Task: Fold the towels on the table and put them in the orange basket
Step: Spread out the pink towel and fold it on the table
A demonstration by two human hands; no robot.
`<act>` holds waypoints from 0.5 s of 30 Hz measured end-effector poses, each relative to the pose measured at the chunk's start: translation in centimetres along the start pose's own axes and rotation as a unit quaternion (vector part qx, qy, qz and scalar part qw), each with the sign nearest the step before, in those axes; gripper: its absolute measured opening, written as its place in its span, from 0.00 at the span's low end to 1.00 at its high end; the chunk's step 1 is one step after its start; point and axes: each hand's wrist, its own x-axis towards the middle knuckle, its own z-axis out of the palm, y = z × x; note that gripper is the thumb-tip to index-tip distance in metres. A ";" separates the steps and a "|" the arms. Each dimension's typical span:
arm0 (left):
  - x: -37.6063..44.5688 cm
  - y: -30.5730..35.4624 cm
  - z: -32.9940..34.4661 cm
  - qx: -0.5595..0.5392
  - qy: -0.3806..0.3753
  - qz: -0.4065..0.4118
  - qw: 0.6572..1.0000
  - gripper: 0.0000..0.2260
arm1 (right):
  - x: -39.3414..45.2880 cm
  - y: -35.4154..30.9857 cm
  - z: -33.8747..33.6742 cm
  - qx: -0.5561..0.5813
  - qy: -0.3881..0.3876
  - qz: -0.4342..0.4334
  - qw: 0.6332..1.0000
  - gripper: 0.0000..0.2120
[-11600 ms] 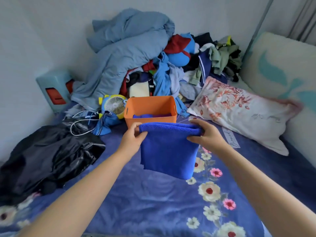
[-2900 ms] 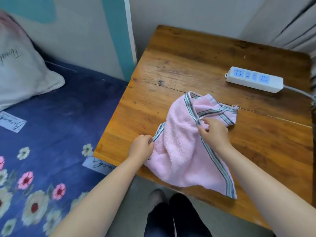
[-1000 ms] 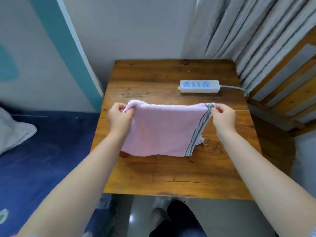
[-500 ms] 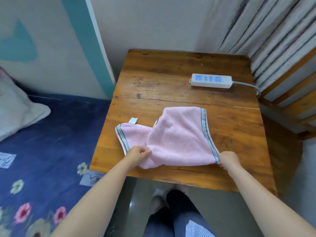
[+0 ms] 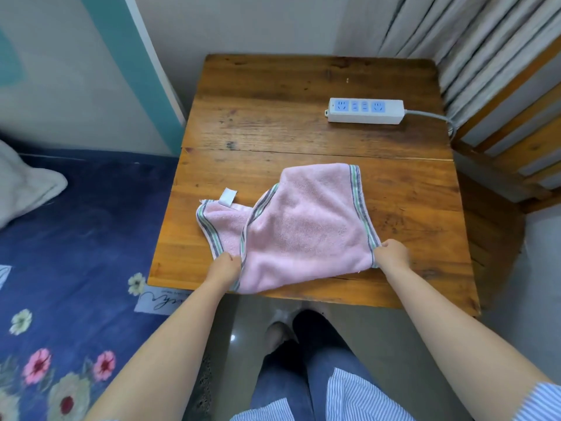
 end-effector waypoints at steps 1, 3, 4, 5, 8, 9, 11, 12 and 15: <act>0.0 -0.2 0.1 0.031 -0.020 0.013 0.999 0.18 | 0.1 0.3 0.1 0.013 0.002 -0.005 1.000 0.07; 0.5 0.0 0.3 0.019 -0.019 0.041 0.999 0.20 | 0.3 0.6 0.0 0.055 0.012 -0.019 0.998 0.06; 0.7 0.2 0.3 -0.004 -0.005 0.047 0.999 0.19 | 0.2 0.7 -0.1 0.064 0.012 -0.027 0.997 0.06; 0.9 0.5 0.2 -0.013 0.010 0.054 0.998 0.19 | 0.3 0.7 -0.2 0.066 0.010 -0.038 0.997 0.06; 1.2 1.1 -0.1 0.035 0.023 0.062 0.997 0.16 | 0.2 0.5 -0.5 0.092 0.008 -0.053 0.994 0.07; 1.1 1.4 -0.4 0.041 0.026 0.062 0.997 0.14 | 0.1 0.3 -0.8 0.112 0.010 -0.050 0.992 0.07; 0.9 2.2 -0.9 0.033 0.031 0.071 0.996 0.12 | -0.2 -0.3 -1.4 0.167 0.010 -0.039 0.985 0.08; 0.8 2.7 -1.4 0.019 0.041 0.077 0.996 0.14 | -0.3 -0.7 -1.9 0.195 0.011 -0.033 0.980 0.09; 0.4 4.3 -4.2 -0.052 0.092 0.108 0.989 0.20 | -0.9 -3.1 -3.9 0.253 0.024 -0.051 0.966 0.08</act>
